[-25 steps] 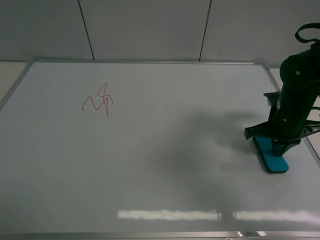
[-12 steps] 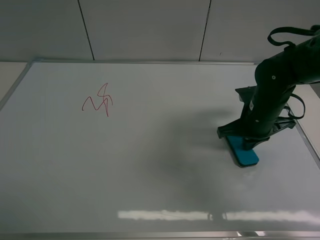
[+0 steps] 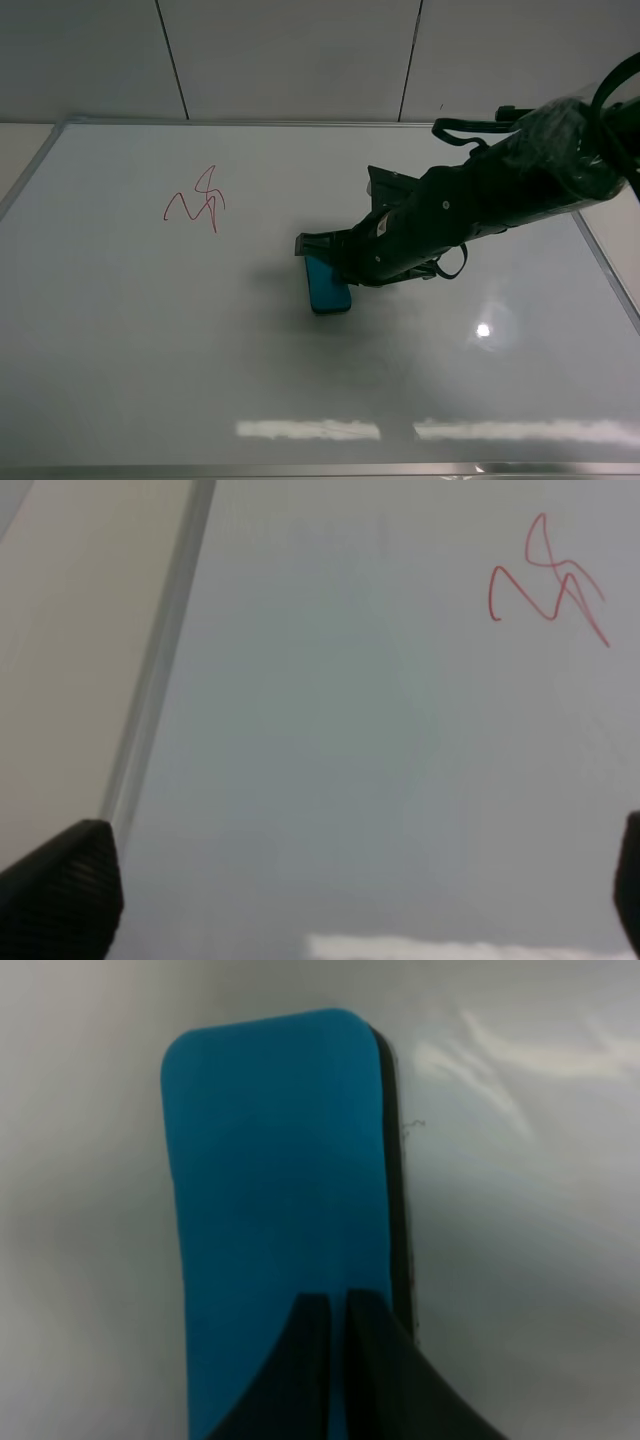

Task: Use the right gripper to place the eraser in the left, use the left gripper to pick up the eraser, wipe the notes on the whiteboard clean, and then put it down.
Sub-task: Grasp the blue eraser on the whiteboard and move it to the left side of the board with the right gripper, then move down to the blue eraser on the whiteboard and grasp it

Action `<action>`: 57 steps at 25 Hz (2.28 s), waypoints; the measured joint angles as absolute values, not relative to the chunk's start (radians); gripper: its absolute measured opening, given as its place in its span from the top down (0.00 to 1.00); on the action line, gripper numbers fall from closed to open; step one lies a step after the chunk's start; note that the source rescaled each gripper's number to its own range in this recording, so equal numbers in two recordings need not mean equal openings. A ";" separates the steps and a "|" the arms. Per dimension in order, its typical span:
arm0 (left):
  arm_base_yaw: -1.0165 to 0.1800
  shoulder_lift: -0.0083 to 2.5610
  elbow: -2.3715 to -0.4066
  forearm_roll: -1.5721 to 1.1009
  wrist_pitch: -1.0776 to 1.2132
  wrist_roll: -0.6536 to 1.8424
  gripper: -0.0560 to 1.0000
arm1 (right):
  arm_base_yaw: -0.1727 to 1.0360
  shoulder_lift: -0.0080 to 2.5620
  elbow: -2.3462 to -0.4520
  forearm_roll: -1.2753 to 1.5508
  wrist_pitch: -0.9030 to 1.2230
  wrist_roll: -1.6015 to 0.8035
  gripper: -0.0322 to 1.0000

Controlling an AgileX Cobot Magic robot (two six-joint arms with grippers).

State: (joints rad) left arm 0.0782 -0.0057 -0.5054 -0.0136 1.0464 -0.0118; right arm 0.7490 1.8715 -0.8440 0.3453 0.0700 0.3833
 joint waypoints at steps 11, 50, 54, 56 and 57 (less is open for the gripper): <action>0.078 -0.006 -0.505 -0.014 1.046 -0.012 0.00 | 0.848 1.947 -0.910 0.372 0.000 0.378 0.92; 0.078 -0.006 -0.505 -0.014 1.046 -0.012 0.00 | 1.089 2.369 -1.682 0.807 0.098 0.321 0.87; 0.078 -0.006 -0.505 -0.014 1.046 -0.012 0.00 | 1.075 2.295 -1.682 0.713 0.121 0.289 0.87; 0.078 -0.006 -0.505 -0.014 1.046 -0.012 0.00 | 1.057 2.258 -1.682 0.656 0.147 0.259 0.87; 0.078 -0.006 -0.505 -0.014 1.046 -0.012 0.00 | 1.046 2.243 -1.680 0.636 0.153 0.243 0.87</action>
